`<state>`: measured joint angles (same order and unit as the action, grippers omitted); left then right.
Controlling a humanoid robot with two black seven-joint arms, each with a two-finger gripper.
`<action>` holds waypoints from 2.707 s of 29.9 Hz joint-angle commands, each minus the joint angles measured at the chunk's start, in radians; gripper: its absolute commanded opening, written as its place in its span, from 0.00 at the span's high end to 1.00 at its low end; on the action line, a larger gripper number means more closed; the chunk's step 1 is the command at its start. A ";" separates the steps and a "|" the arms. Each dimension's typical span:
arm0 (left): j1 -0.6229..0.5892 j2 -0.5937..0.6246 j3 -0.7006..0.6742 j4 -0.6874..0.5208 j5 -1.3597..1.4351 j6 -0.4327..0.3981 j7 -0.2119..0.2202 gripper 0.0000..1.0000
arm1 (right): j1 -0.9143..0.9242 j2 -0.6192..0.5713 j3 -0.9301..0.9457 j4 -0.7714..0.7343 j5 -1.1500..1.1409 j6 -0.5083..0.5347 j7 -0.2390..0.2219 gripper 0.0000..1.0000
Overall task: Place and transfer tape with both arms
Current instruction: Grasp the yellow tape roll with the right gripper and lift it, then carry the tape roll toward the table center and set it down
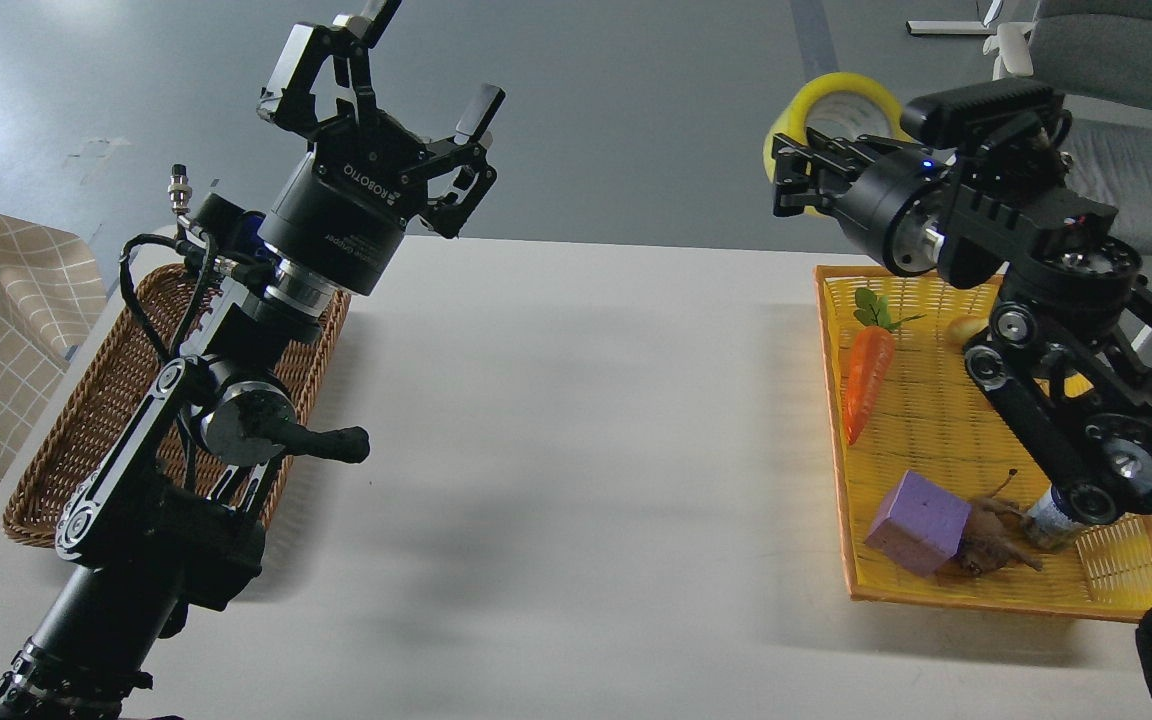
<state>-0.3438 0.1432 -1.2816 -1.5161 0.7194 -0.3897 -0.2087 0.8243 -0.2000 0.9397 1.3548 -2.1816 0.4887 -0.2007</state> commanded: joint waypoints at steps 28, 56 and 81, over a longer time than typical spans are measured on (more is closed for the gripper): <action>0.019 0.006 -0.030 -0.006 0.000 -0.003 0.000 0.02 | -0.007 0.200 -0.249 -0.191 0.000 0.000 0.000 0.88; 0.020 0.004 -0.030 -0.004 0.000 0.000 0.000 0.02 | -0.008 0.200 -0.346 -0.253 0.169 0.000 0.073 0.87; 0.020 0.007 -0.031 -0.004 0.000 -0.001 -0.001 0.02 | -0.036 0.200 -0.444 -0.290 0.169 0.000 0.122 0.86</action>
<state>-0.3237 0.1498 -1.3119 -1.5201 0.7194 -0.3912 -0.2103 0.7923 0.0000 0.5039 1.0661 -2.0126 0.4887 -0.0843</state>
